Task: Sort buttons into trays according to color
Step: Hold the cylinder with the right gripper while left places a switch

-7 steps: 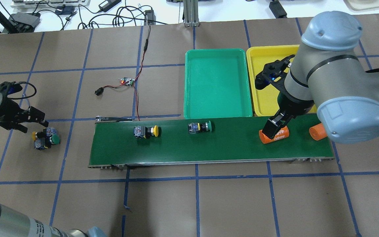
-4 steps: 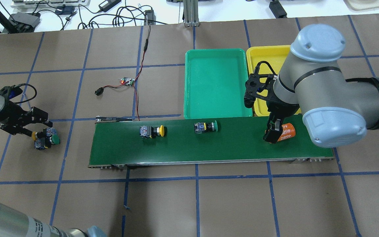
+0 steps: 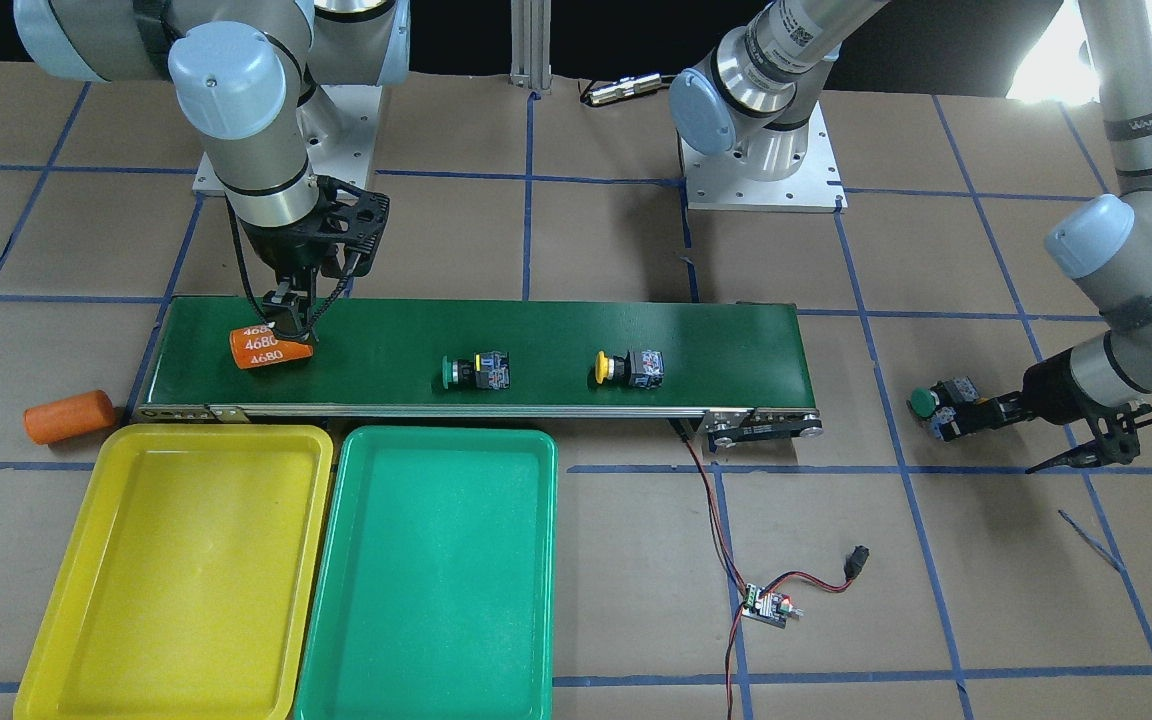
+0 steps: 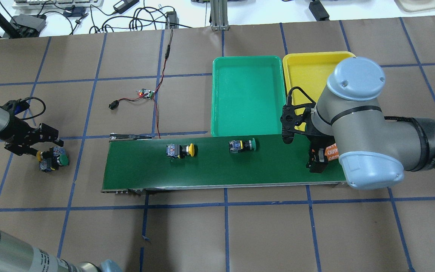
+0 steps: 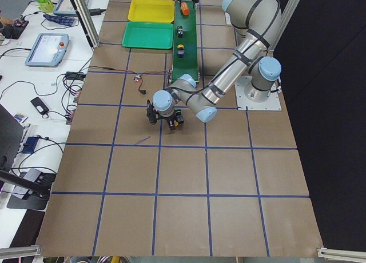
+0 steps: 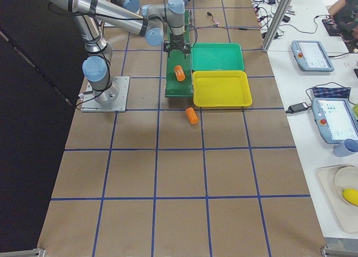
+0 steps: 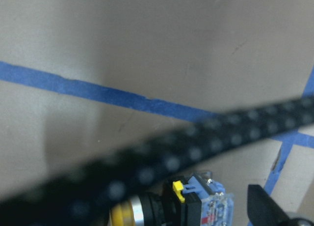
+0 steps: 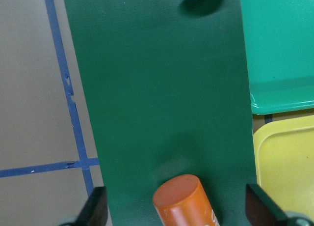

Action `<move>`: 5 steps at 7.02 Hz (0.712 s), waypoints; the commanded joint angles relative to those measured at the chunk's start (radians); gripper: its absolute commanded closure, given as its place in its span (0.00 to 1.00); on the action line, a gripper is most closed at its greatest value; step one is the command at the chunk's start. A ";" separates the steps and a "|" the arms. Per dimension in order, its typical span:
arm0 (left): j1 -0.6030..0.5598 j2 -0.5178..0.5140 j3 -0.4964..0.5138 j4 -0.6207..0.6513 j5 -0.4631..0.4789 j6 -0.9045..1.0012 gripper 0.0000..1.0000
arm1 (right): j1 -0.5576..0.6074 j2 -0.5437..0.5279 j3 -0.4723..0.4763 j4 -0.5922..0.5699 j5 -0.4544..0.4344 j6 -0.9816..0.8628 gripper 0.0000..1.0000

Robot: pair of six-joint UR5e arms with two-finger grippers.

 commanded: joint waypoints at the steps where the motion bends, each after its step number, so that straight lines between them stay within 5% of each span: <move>1: -0.034 -0.009 -0.001 -0.003 0.028 0.001 0.24 | -0.008 0.002 0.016 -0.003 -0.002 -0.021 0.00; 2: -0.066 0.006 0.002 -0.003 0.151 0.002 0.68 | -0.007 0.005 0.028 -0.005 0.009 -0.021 0.00; 3: -0.085 0.037 0.014 -0.014 0.202 0.004 0.86 | -0.002 0.005 0.045 -0.006 0.010 -0.023 0.00; 5: -0.157 0.092 0.119 -0.127 0.241 0.004 0.88 | -0.002 0.020 0.045 -0.019 0.012 -0.021 0.00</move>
